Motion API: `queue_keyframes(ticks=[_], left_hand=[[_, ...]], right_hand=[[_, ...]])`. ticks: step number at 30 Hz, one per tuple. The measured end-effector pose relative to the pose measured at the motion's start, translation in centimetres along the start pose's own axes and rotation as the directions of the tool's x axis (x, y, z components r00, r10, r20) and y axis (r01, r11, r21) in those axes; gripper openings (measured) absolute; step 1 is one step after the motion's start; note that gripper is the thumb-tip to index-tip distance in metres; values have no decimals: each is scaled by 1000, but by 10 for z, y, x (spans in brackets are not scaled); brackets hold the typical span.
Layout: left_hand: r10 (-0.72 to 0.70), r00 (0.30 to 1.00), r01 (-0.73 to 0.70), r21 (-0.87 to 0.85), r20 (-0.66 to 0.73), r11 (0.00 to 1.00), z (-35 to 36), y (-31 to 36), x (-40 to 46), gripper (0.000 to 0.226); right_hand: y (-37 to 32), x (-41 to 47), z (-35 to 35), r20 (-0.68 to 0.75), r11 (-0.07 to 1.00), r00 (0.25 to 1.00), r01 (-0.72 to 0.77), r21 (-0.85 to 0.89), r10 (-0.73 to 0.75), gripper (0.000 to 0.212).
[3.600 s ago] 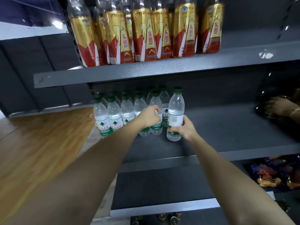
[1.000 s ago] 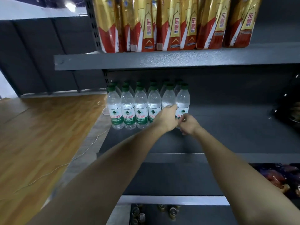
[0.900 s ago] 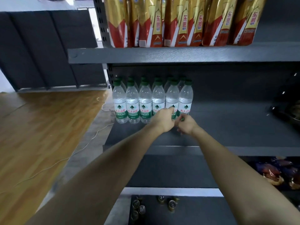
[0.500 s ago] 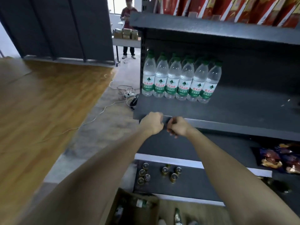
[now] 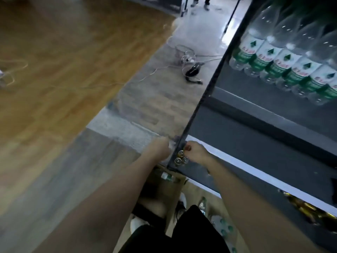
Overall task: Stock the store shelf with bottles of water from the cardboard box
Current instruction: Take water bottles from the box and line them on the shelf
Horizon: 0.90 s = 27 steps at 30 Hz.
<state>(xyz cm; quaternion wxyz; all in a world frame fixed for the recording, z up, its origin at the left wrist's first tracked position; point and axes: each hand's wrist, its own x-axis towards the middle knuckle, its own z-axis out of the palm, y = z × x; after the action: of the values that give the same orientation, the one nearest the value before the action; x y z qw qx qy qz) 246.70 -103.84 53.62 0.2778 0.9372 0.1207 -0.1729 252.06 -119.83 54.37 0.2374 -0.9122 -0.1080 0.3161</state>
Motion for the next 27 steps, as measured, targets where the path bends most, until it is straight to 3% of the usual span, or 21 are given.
queue_keyframes(ticks=[3, 8, 10, 13, 15, 19, 24, 27], left_hand=[[-92, 995, 93, -12, 42, 996, 23, -39, 3, 13], [-286, 954, 291, -59, 90, 955, 81, -91, 9, 20], [-353, 931, 360, -80, 93, 929, 115, -103, 15, 25], [-435, 892, 450, -153, 120, 880, 160, -116, 33, 4], [-489, 859, 511, -199, 151, 836, 188, -126, 49, 2], [-549, 811, 585, -257, 202, 769, 254, -154, 91, 8], [-614, 748, 663, -259, 251, 702, 348, -188, 146, 18], [-649, 706, 708, -297, 283, 641, 408, -200, 178, 20]], right_hand=[[5, 27, 42, 129, 998, 992, 14, -58, -6, 35], [22, 69, 110, 259, 990, 966, 17, -142, 20, 33], [35, 89, 132, 313, 982, 949, 37, -183, 22, 27], [64, 129, 162, 423, 962, 906, 91, -256, 27, 11], [88, 156, 182, 444, 960, 894, 74, -271, 57, 11], [144, 209, 227, 460, 961, 877, -7, -276, 138, 37], [212, 273, 288, 481, 959, 852, -79, -272, 207, 43], [252, 312, 326, 485, 945, 850, -46, -323, 207, 46]])
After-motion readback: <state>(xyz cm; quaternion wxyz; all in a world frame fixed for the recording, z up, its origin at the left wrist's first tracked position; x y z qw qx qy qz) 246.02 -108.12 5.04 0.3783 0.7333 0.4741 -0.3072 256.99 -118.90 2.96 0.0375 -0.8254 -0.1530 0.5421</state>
